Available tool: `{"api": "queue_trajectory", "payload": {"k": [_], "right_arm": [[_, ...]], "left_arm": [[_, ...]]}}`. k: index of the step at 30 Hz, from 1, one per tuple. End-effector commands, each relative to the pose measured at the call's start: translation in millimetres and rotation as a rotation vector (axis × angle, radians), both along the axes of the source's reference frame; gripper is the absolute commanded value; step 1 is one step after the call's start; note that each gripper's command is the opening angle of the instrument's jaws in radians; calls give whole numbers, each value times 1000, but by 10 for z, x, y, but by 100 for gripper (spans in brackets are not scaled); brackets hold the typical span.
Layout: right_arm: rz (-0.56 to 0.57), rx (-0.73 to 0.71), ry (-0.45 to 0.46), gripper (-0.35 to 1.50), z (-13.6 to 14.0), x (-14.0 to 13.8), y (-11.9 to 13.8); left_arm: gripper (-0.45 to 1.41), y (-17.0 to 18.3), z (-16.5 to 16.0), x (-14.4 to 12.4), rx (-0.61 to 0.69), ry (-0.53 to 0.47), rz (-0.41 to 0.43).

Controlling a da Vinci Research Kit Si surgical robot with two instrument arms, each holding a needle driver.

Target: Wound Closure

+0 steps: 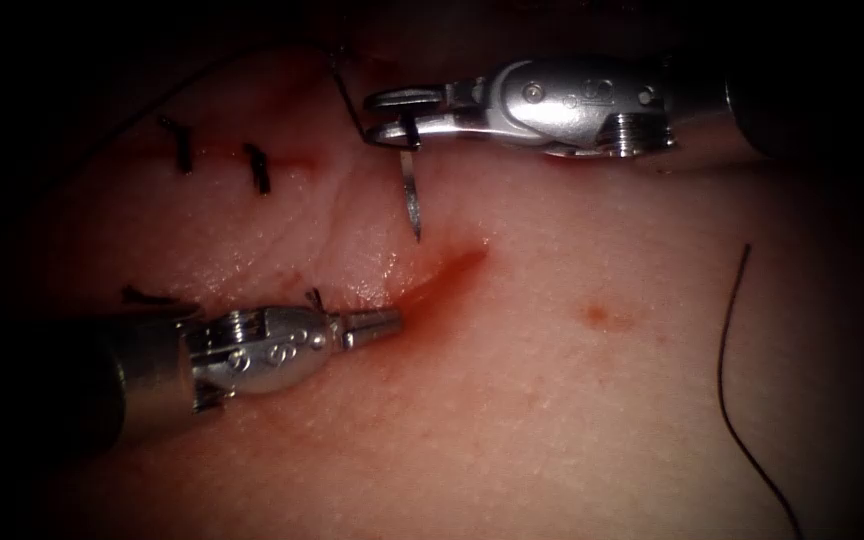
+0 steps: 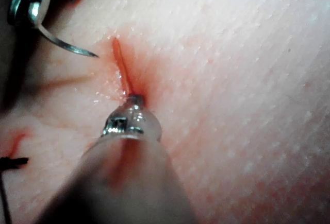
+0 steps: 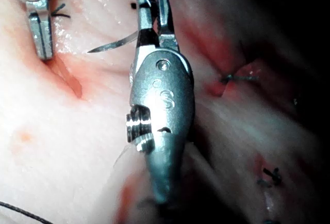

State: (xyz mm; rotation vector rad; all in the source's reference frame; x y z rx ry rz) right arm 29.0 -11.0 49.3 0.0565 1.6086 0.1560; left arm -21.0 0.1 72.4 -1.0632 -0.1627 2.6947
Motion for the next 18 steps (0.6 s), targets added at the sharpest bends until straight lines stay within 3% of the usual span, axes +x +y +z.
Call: {"api": "queue_trajectory", "payload": {"k": [1, 7, 18], "right_arm": [[0, -6, 2, -35, 7, 10, 2], [-32, -52, -22, -35, 26, 15, -14], [-28, -86, -31, -35, 39, 22, -23]], "left_arm": [[-13, 2, 6, -6, -3, -5, 4], [0, -9, -6, -12, 21, 8, 19], [2, -21, -22, -26, 32, -4, 21]]}}
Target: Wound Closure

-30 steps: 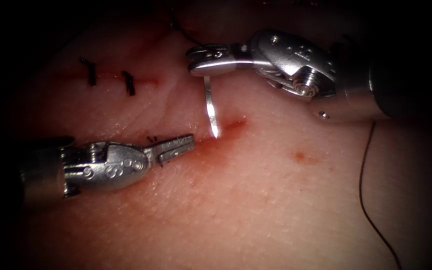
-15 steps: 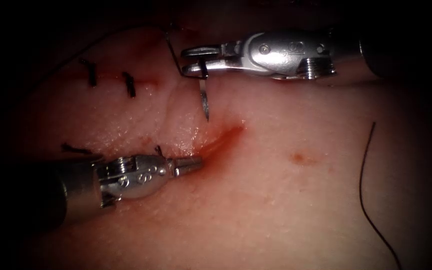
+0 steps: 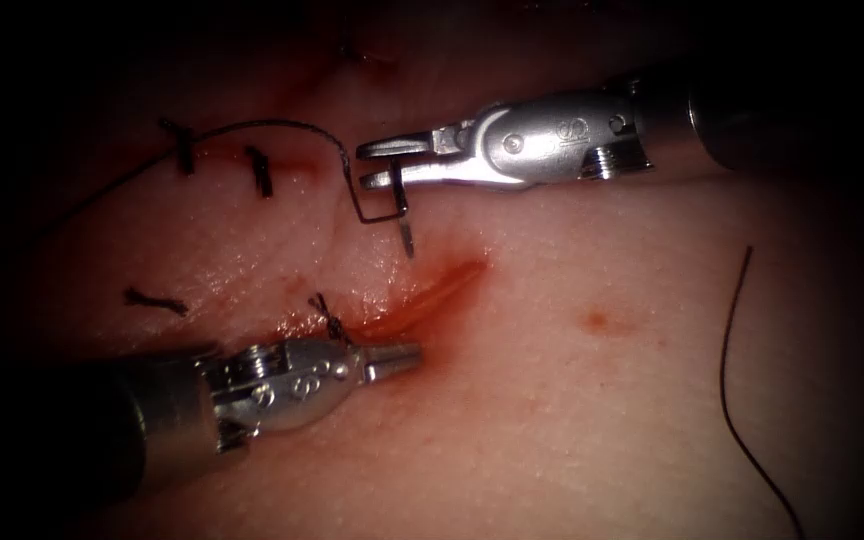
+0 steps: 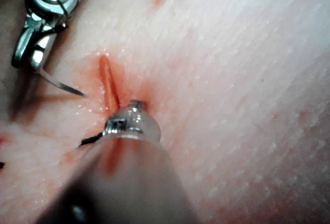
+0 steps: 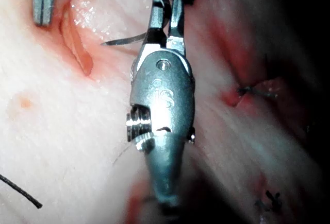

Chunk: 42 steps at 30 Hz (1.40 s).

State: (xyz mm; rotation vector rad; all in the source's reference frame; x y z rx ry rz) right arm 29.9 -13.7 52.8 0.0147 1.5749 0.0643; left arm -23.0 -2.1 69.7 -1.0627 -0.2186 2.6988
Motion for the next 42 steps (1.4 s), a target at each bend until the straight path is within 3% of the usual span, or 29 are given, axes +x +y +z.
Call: {"api": "queue_trajectory", "payload": {"k": [1, 9, 20, 27, 32, 42], "right_arm": [[8, -8, 4, -35, 4, 16, 4], [16, -23, -1, -35, 6, 25, 4], [-33, -111, -36, -35, 12, 7, -7], [-76, -189, -47, -35, 21, 10, -37], [-119, -326, -54, -35, 35, -1, -87], [-147, -354, -97, -35, 50, -25, -101]], "left_arm": [[2, 2, 6, -5, -1, -1, 1], [4, 4, 8, -3, -1, -3, 3], [4, 4, 5, 1, 2, -6, 6], [5, 7, 3, 5, 6, -10, 9], [5, 10, -1, 14, 12, -16, 16], [5, 8, 0, 19, 10, -13, 20]]}}
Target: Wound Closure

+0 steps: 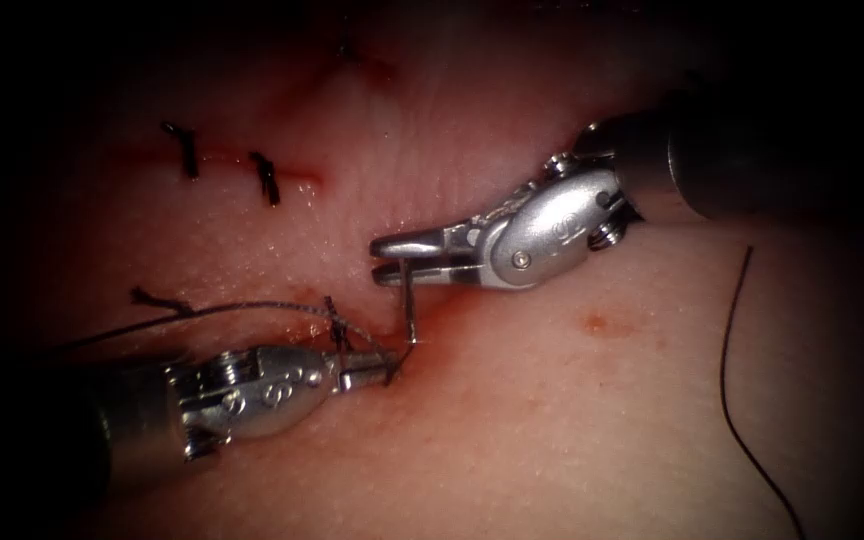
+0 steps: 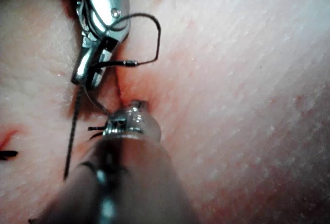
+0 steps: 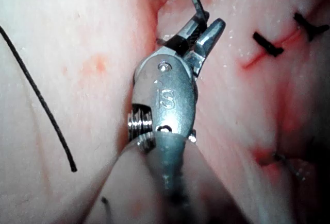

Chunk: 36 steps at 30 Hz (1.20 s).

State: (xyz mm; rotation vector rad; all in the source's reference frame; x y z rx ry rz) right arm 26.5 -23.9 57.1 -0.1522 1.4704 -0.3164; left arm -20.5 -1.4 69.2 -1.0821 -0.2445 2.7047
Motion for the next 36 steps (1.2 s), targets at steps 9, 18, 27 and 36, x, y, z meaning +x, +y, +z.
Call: {"api": "queue_trajectory", "payload": {"k": [9, 18, 27, 36], "right_arm": [[-68, 2, -87, -35, 35, 9, -25], [-90, 59, -140, -35, 62, 3, -41], [-164, 109, -186, -35, 78, 3, -63], [-215, 155, -240, -35, 96, 5, -85]], "left_arm": [[5, 0, 5, -3, 0, -1, 4], [5, 1, 6, -3, 0, -1, 5], [4, 2, 7, -2, -2, 1, 4], [4, 2, 9, 0, -2, 5, 6]]}}
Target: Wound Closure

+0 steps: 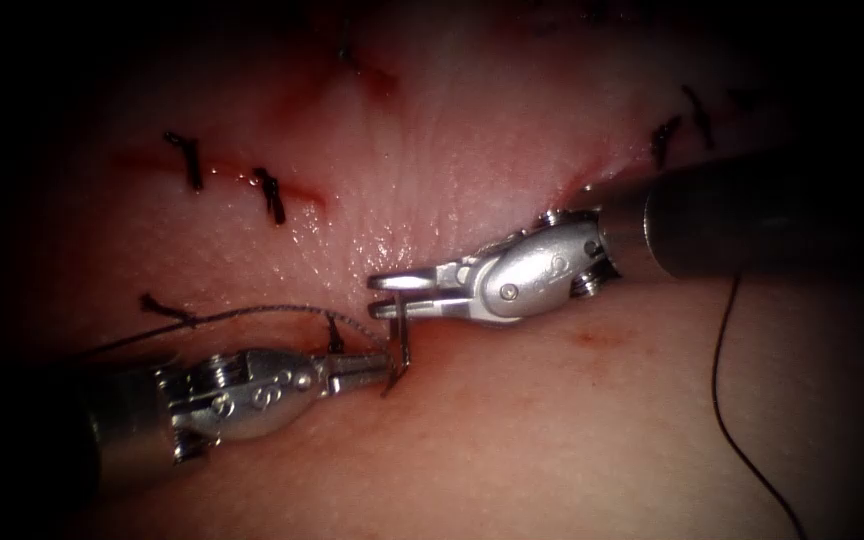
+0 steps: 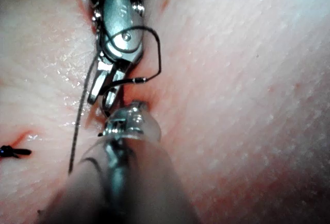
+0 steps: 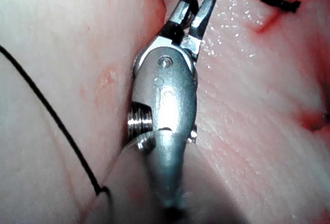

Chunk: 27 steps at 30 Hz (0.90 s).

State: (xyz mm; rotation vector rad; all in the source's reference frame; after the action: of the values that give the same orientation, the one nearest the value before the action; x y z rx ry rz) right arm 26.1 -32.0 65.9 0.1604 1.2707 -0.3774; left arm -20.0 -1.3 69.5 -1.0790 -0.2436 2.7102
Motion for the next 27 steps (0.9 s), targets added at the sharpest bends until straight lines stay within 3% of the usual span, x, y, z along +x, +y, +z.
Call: {"api": "queue_trajectory", "payload": {"k": [1, 12, 27], "right_arm": [[-6, 5, -6, -35, 10, 9, -6], [-51, 42, -73, -35, 28, -13, -27], [-92, 96, -143, -35, 43, -19, -49]], "left_arm": [[4, 1, 6, -5, 0, 1, 2], [2, 2, 7, -2, 0, 8, 6], [2, 1, 6, -1, 1, 10, 8]]}}
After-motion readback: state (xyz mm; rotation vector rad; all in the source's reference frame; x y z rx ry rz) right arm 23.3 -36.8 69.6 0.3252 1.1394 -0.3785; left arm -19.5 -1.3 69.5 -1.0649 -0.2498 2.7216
